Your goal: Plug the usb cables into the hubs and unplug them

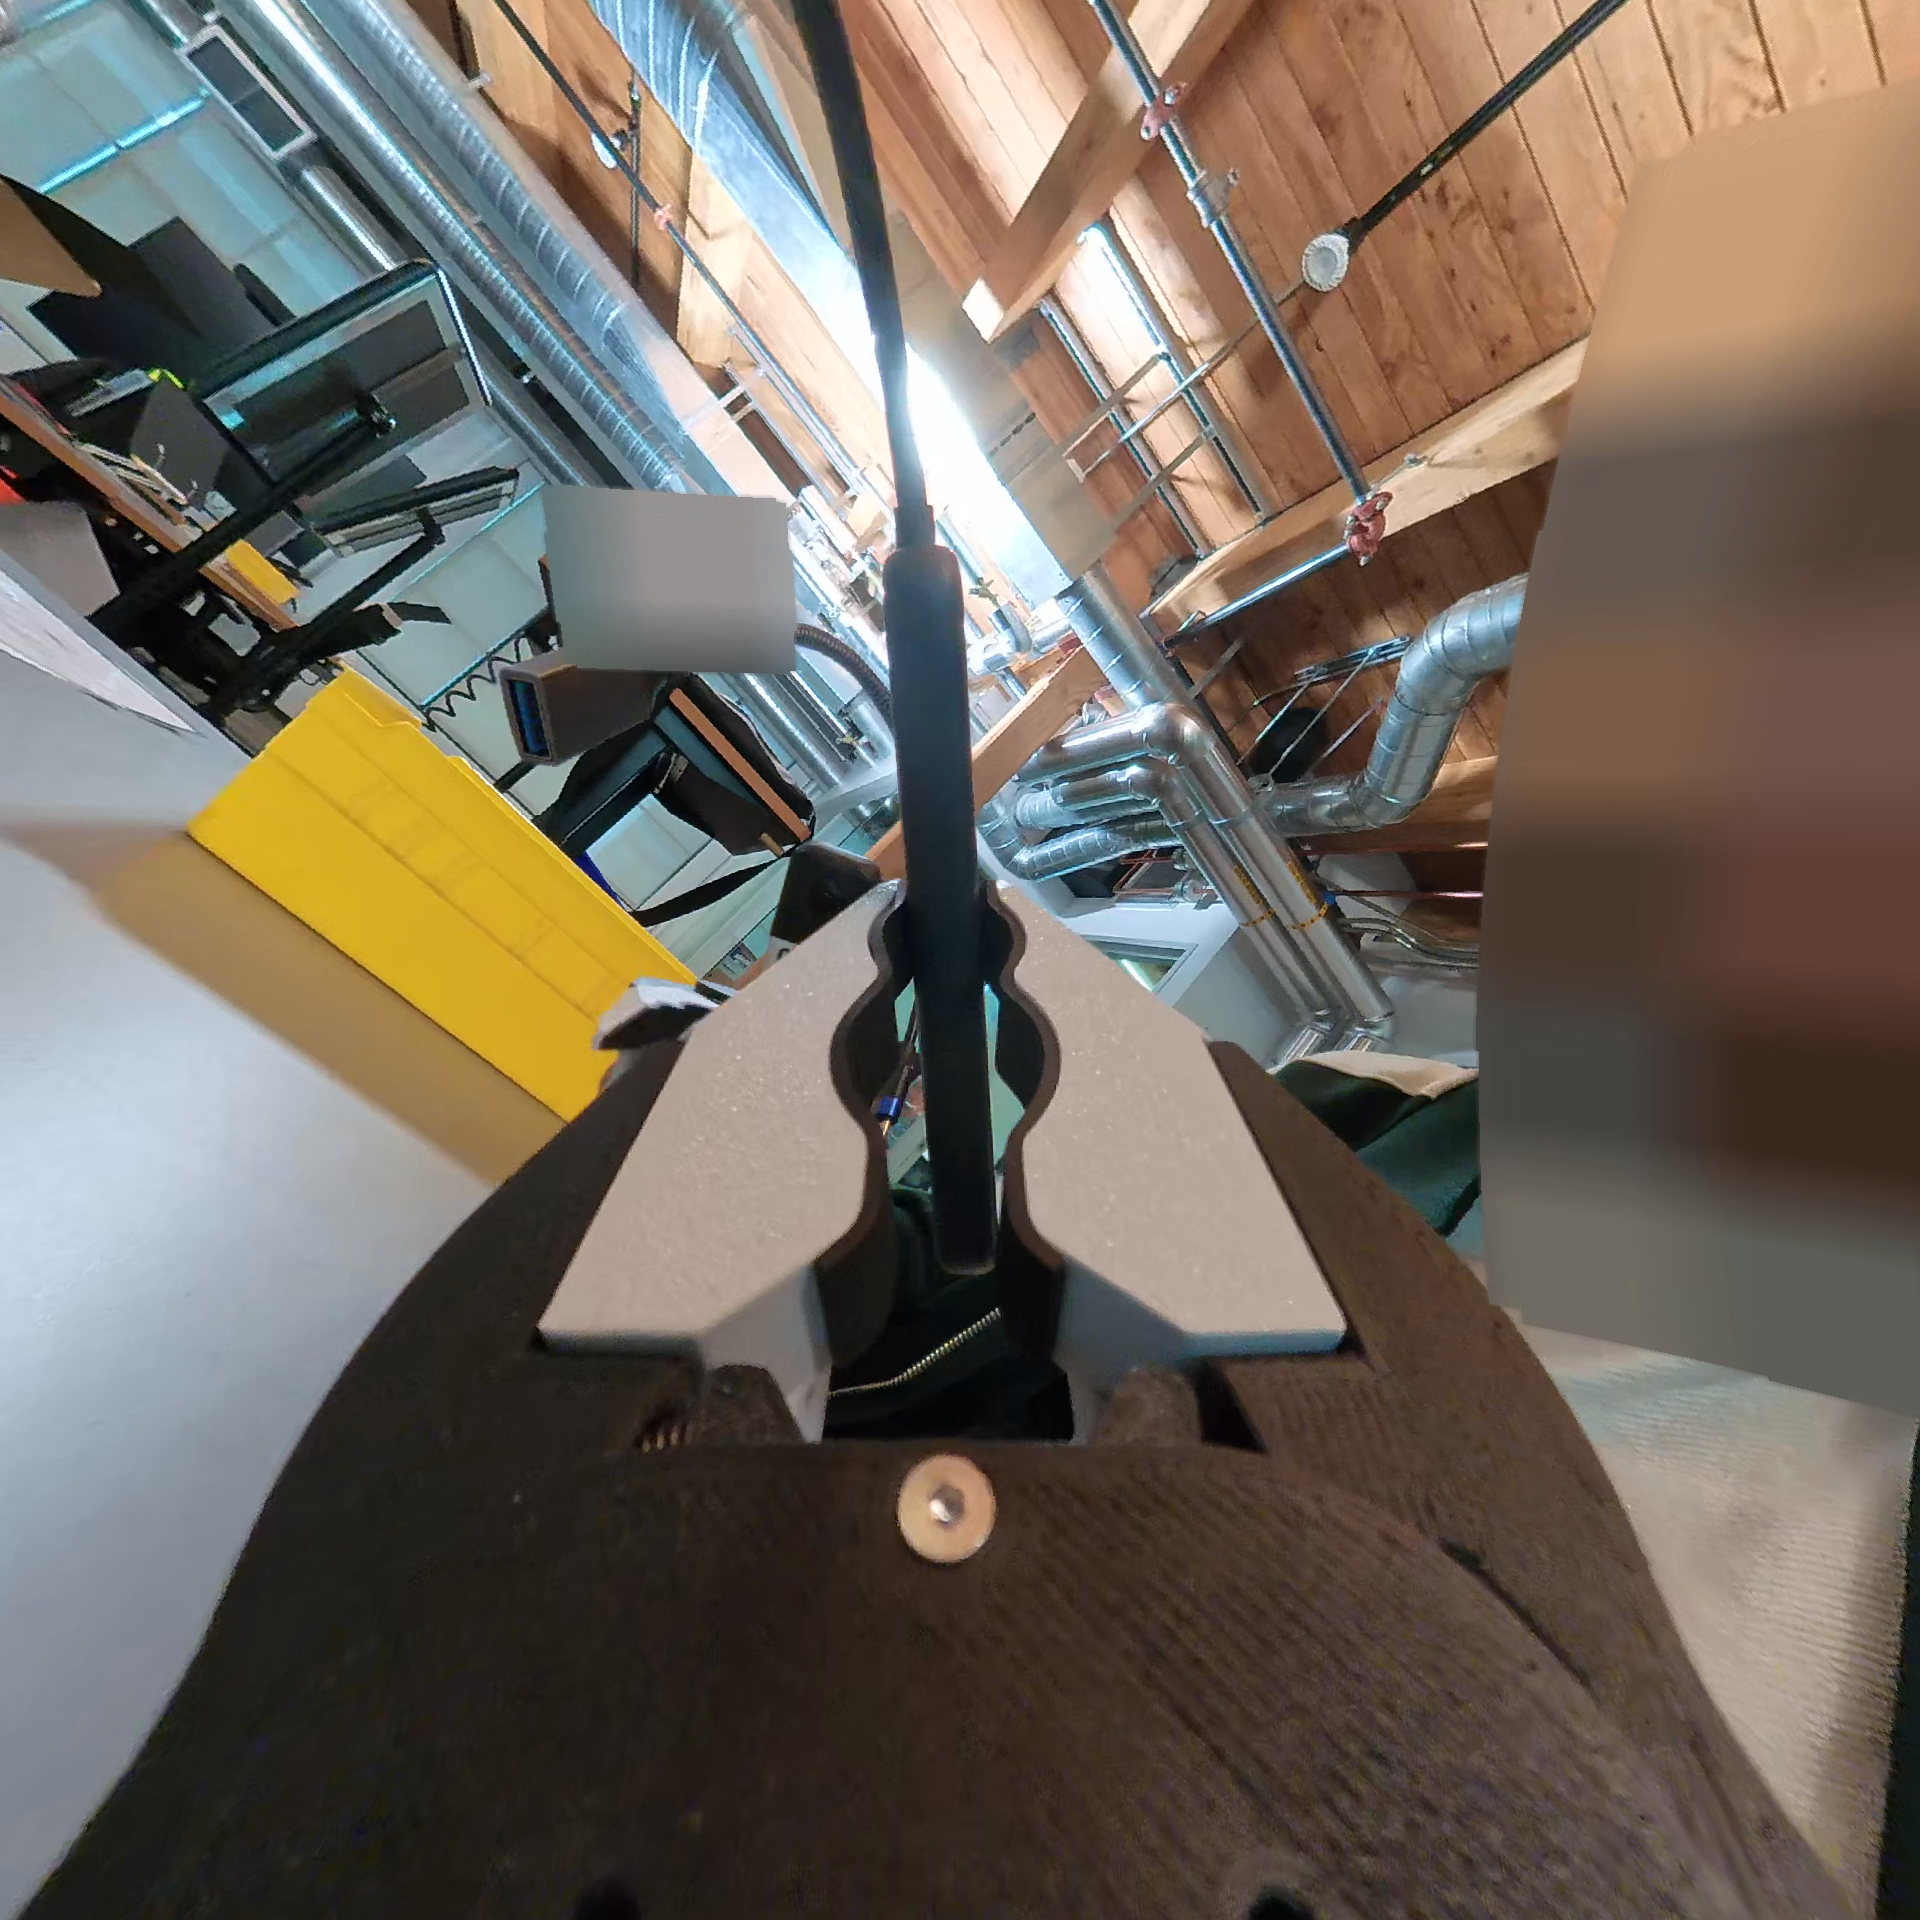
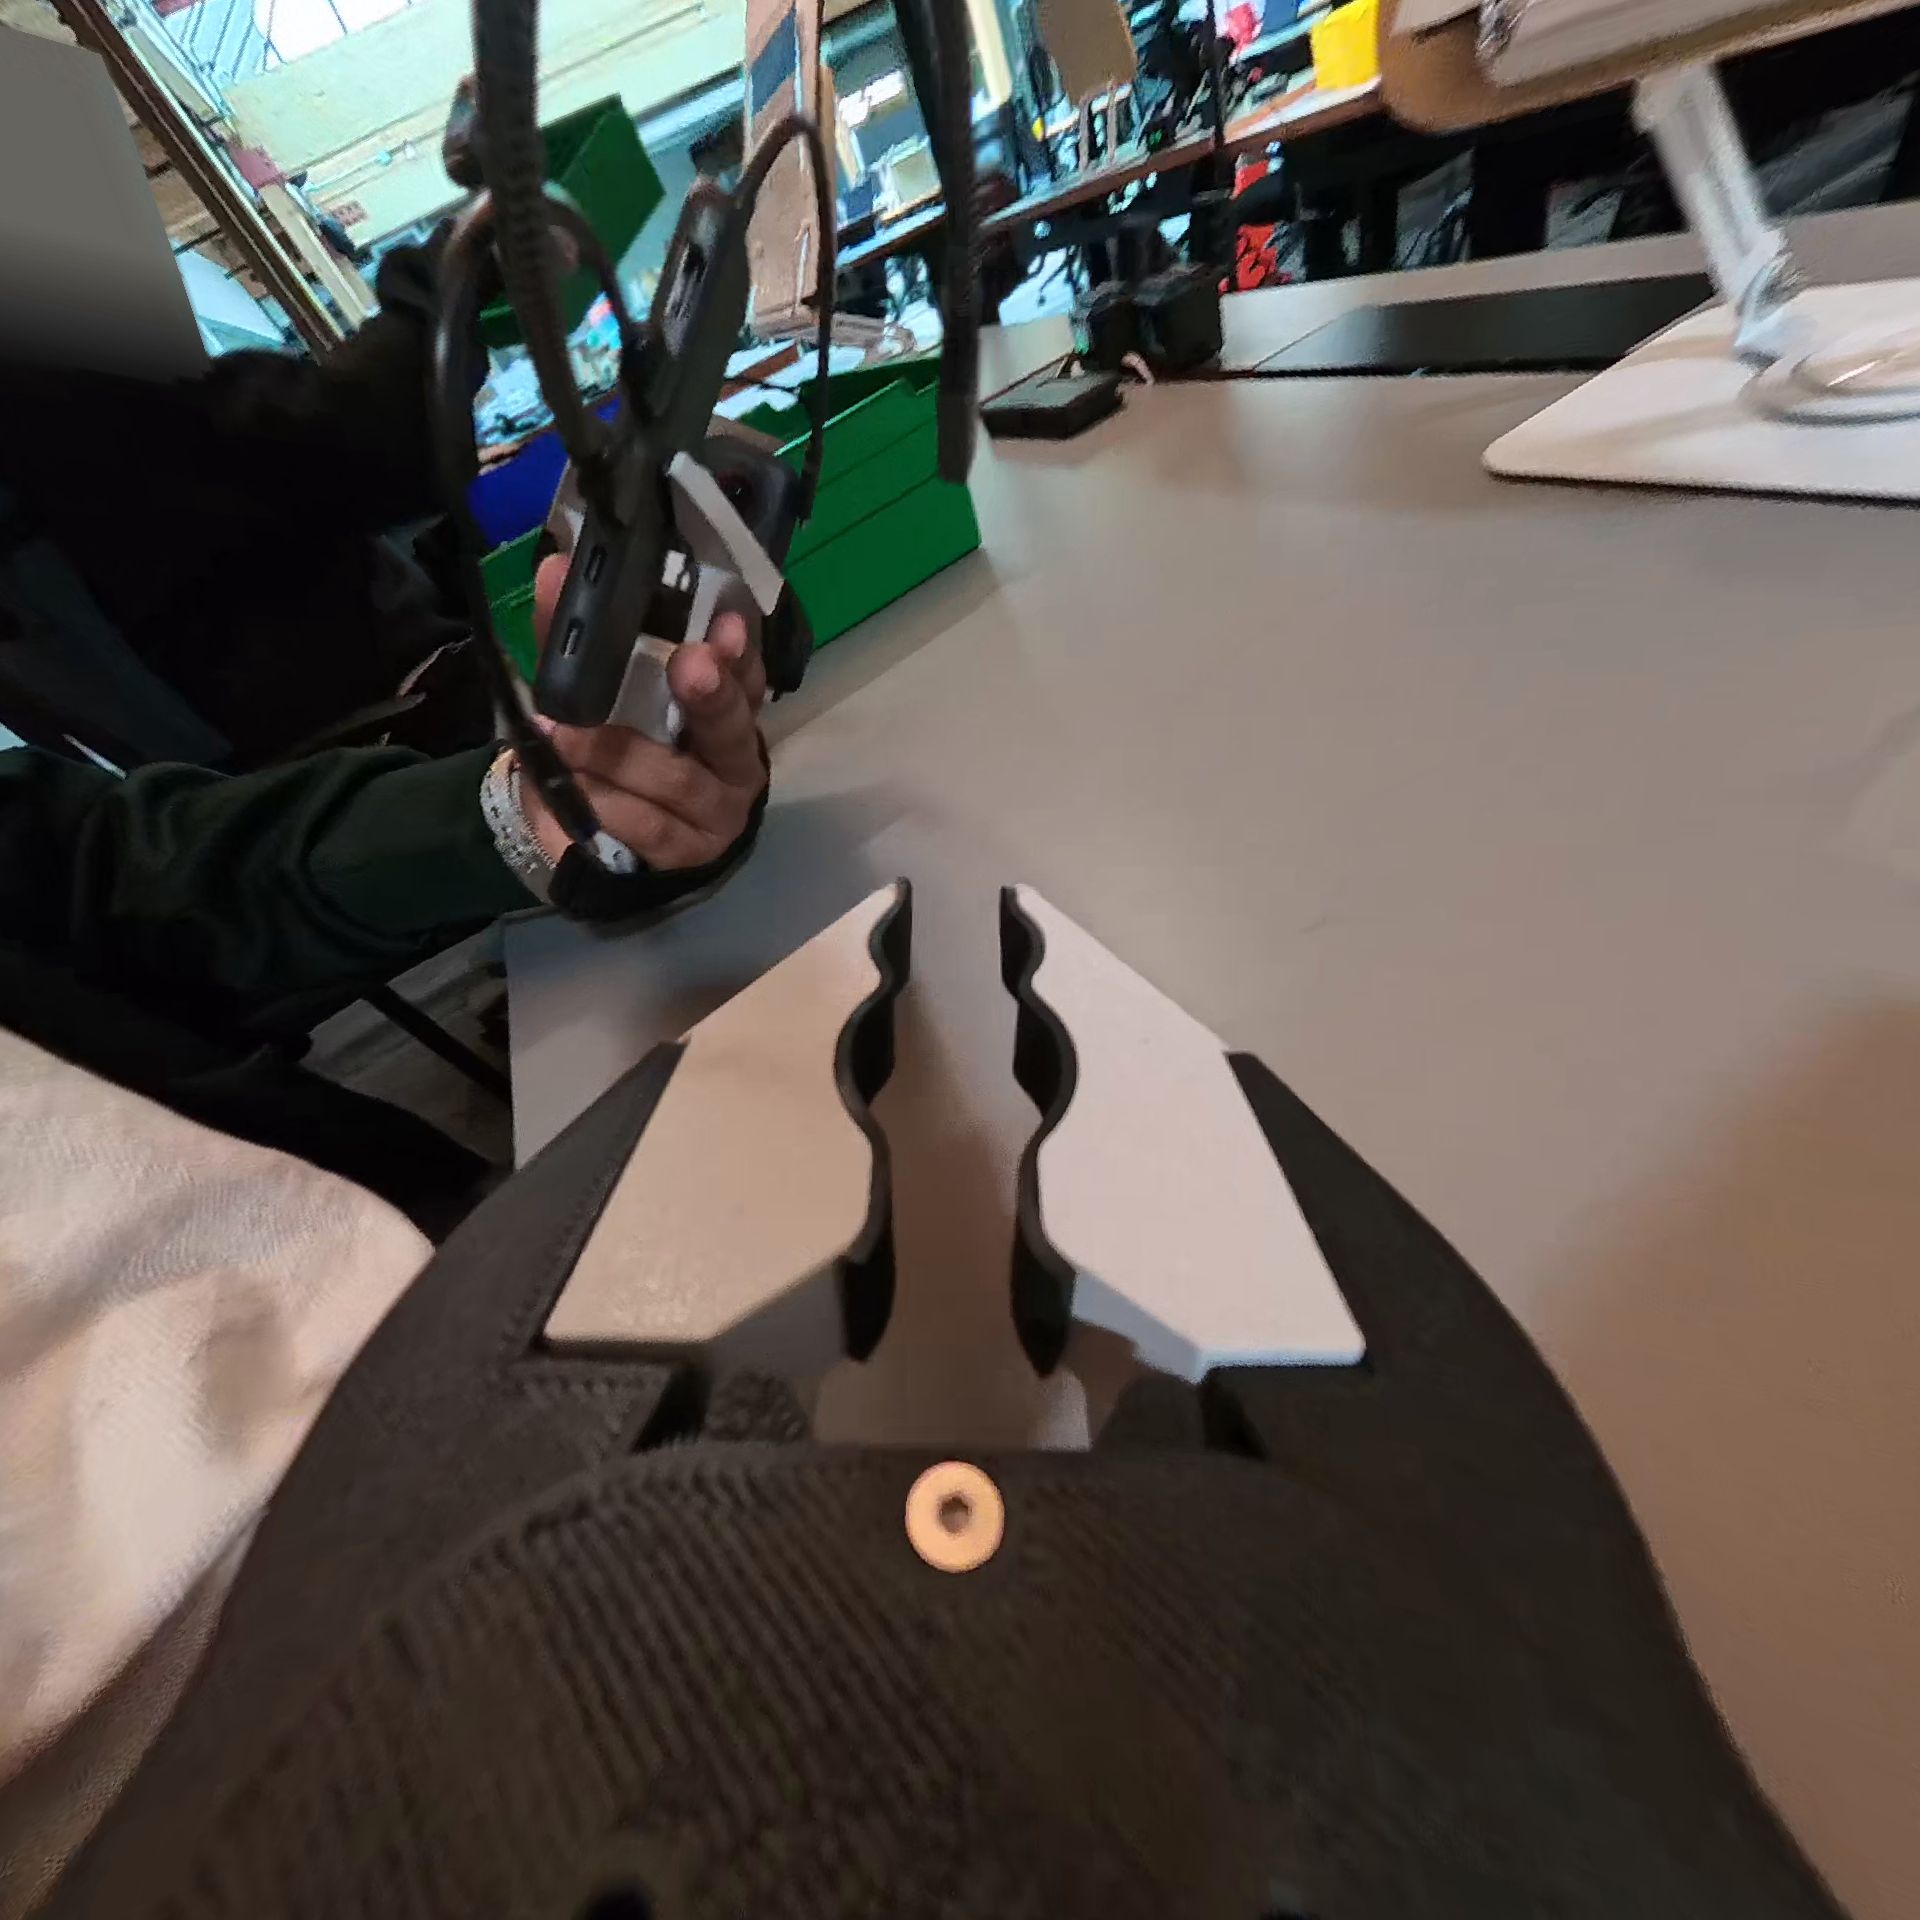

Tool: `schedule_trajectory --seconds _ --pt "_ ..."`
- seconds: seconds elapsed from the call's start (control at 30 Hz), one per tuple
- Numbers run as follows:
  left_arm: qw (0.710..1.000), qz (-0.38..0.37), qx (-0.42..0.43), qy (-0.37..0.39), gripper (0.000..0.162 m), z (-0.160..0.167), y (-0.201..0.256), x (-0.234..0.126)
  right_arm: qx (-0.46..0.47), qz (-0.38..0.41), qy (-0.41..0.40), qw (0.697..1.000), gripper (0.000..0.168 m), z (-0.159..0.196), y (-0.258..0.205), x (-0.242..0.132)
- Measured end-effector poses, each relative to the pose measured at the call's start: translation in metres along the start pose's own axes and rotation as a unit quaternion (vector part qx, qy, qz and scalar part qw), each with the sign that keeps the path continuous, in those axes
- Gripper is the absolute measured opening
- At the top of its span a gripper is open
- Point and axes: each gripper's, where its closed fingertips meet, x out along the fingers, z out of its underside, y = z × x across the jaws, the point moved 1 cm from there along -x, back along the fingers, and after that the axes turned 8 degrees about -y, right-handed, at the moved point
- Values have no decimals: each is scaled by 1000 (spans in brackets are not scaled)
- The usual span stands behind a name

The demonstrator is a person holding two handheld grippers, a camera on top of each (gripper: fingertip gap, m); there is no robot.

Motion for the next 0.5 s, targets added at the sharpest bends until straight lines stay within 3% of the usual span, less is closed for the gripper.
schedule_trajectory --seconds 0.2,0.5 --pt "999 17 -27 19 9 -4 3 0 0 38 33 999 15 -11 24 -11" --pt "995 37 -59 68 9 -21 7 -11 -42 96 -13 994 13 -6 42 -5"
